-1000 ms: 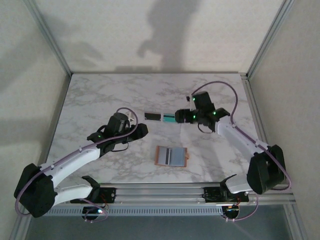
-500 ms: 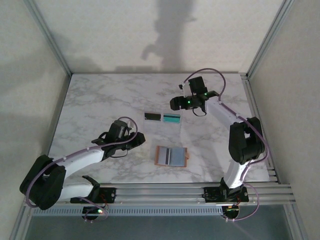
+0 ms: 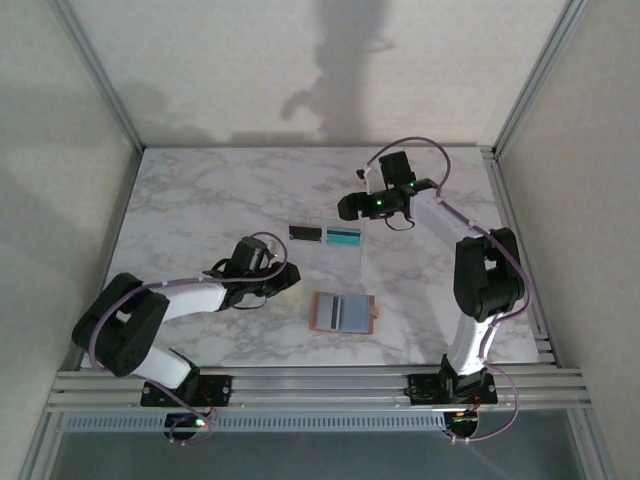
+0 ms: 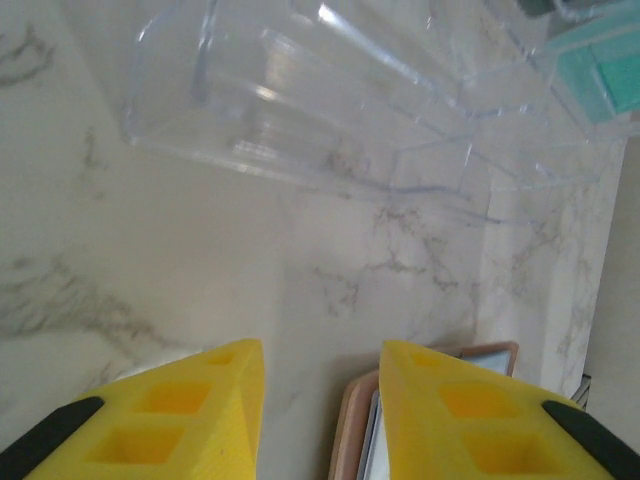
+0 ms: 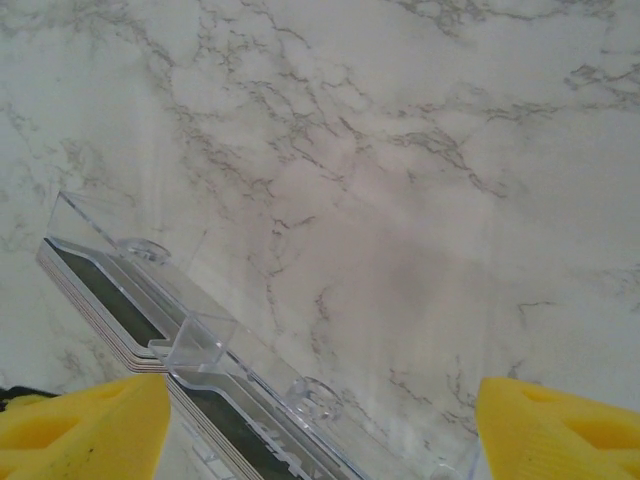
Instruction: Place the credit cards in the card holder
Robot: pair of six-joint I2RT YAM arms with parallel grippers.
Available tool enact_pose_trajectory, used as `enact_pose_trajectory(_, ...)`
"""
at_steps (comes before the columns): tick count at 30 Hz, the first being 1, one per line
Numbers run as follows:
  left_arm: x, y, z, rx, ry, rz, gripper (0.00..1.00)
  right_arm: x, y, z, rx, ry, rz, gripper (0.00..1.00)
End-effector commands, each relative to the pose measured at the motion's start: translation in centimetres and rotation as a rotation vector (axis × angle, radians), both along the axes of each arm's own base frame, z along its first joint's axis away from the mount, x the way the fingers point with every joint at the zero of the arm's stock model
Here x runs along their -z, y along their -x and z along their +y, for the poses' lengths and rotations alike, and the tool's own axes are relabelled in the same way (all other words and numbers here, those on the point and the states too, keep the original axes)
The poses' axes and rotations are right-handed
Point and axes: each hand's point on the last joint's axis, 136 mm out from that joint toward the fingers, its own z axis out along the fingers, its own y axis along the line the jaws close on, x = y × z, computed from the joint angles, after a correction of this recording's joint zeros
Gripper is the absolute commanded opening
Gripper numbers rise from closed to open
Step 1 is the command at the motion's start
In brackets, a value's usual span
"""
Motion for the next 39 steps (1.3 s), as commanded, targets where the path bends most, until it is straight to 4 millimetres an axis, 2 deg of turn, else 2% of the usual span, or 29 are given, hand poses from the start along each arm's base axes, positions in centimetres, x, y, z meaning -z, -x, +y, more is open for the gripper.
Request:
enact_pose_trajectory(1,-1.8,-2.7,-1.1,-0.015,0.033,-0.071,0.35,0.9,0.4,0.2,-0.001,-0.056,0.049,0.81)
enact_pose_trajectory(11,0.2,-6.9,-1.4,-0.068,-0.032,-0.08,0.28,1.4,2.1,0.1,-0.002,-0.103,0.096,0.79)
enact_pose_trajectory(25,-0.1,-12.6,-3.5,-0.061,-0.109,-0.138,0.3,0.4,4.4,-1.5,0.09,-0.107,0.106,0.78)
enact_pose_trajectory(29,-0.6,-13.3,-3.5,-0.053,-0.141,-0.167,0.31,0.8,4.8,-2.2,0.111,-0.073,0.111,0.78)
enact_pose_trajectory(32,-1.1,-13.4,-3.2,-0.047,-0.157,-0.172,0.31,0.8,4.4,-3.2,0.15,-0.016,0.086,0.78)
enact_pose_trajectory(36,-3.0,-12.7,-2.6,-0.041,-0.163,-0.208,0.33,0.3,3.2,-4.7,0.176,0.138,0.013,0.79)
enact_pose_trajectory(39,-4.2,-11.7,-1.8,-0.043,-0.17,-0.218,0.35,-0.7,2.1,-4.0,0.122,0.226,-0.059,0.8)
